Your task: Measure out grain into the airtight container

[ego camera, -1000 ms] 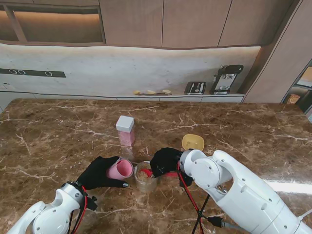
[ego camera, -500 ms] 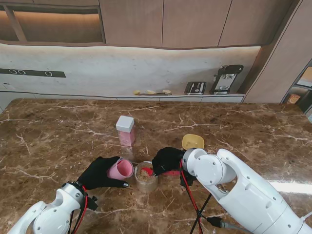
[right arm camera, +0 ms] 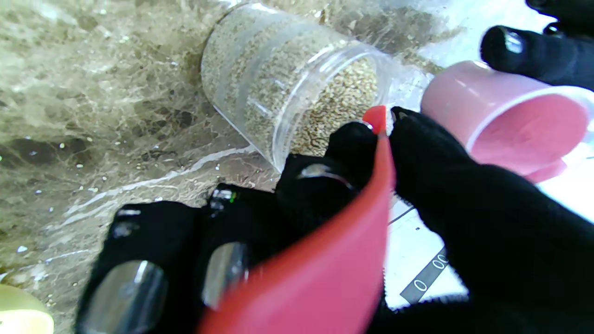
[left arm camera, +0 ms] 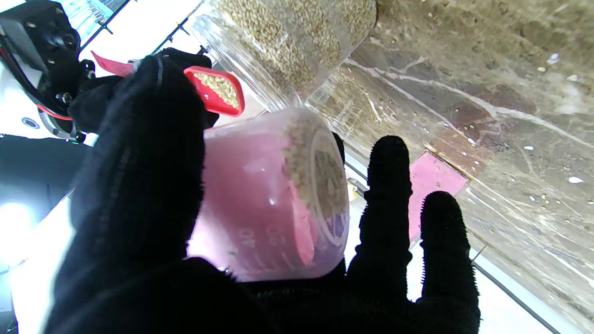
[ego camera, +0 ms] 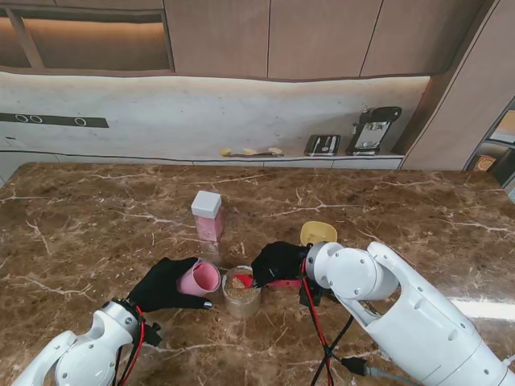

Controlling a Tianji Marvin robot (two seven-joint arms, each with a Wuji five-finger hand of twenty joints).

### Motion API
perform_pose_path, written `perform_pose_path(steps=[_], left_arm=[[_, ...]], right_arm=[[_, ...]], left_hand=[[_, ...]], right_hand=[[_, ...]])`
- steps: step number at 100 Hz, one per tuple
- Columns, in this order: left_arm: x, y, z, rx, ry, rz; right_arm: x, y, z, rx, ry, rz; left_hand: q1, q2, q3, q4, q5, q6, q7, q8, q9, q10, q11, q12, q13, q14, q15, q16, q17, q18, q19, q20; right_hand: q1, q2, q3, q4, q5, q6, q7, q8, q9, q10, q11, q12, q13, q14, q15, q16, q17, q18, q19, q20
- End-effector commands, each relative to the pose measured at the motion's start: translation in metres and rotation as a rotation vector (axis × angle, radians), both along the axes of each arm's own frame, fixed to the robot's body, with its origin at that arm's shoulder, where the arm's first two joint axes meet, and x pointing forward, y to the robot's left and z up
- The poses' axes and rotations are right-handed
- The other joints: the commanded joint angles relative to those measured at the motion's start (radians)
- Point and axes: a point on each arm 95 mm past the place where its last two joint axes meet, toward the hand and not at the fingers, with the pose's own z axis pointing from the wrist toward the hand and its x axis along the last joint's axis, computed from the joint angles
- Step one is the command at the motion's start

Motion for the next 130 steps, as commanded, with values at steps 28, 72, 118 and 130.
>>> perform_pose_path(steps=[28,72,118,130], left_arm=[[0.0,-0.002,-0.003,-0.001,0.008,-0.007],[0.002,-0.006,-0.003,-0.002,0.012,-0.021],[0.005,-0.012,0.0,-0.001,0.016,-0.036],[0.007,-0.013,0.0,-0.001,0.015,-0.035]], right_arm=[[-0.005,-0.004,0.018,0.086,0.071,-0.034],[-0.013,0.002,0.05,0.145,0.0,-0.069],[-0.02,0.015,0.051,0.138,-0.024,-0.029],[-0.022,0.018,0.05,0.122,-0.036,-0.006]], left_hand=[[0.228,0.251,0.322,-0.026,0.218,-0.206,0.182,-0.001,0.119,-0.057,0.056,0.017,0.0,-0.026,0.005,0.006,-0.025,0.009,-0.017,0.0],[0.226,0.25,0.323,-0.027,0.219,-0.208,0.183,0.0,0.121,-0.058,0.058,0.017,0.001,-0.026,0.006,0.006,-0.025,0.01,-0.016,0.0],[0.227,0.251,0.323,-0.027,0.217,-0.21,0.183,0.001,0.12,-0.061,0.057,0.017,0.0,-0.03,0.004,0.006,-0.024,0.008,-0.015,0.001],[0.227,0.25,0.322,-0.027,0.217,-0.21,0.183,0.001,0.12,-0.059,0.057,0.018,0.0,-0.028,0.004,0.006,-0.025,0.009,-0.016,0.0]], right_hand=[[0.001,-0.009,0.068,0.016,0.04,-0.012,0.035,0.021,0.054,-0.011,0.049,0.001,0.033,0.001,0.067,-0.002,0.047,-0.013,0.199,-0.014],[0.003,-0.012,0.066,0.018,0.042,-0.012,0.03,0.023,0.053,-0.009,0.051,0.0,0.032,0.001,0.07,0.0,0.048,-0.017,0.205,-0.011],[0.006,-0.012,0.063,0.016,0.041,-0.013,0.028,0.021,0.053,-0.01,0.052,-0.001,0.032,0.0,0.07,0.001,0.048,-0.017,0.204,-0.01],[0.004,-0.011,0.063,0.016,0.041,-0.013,0.028,0.021,0.053,-0.01,0.051,-0.001,0.032,0.0,0.07,0.001,0.048,-0.017,0.204,-0.01]])
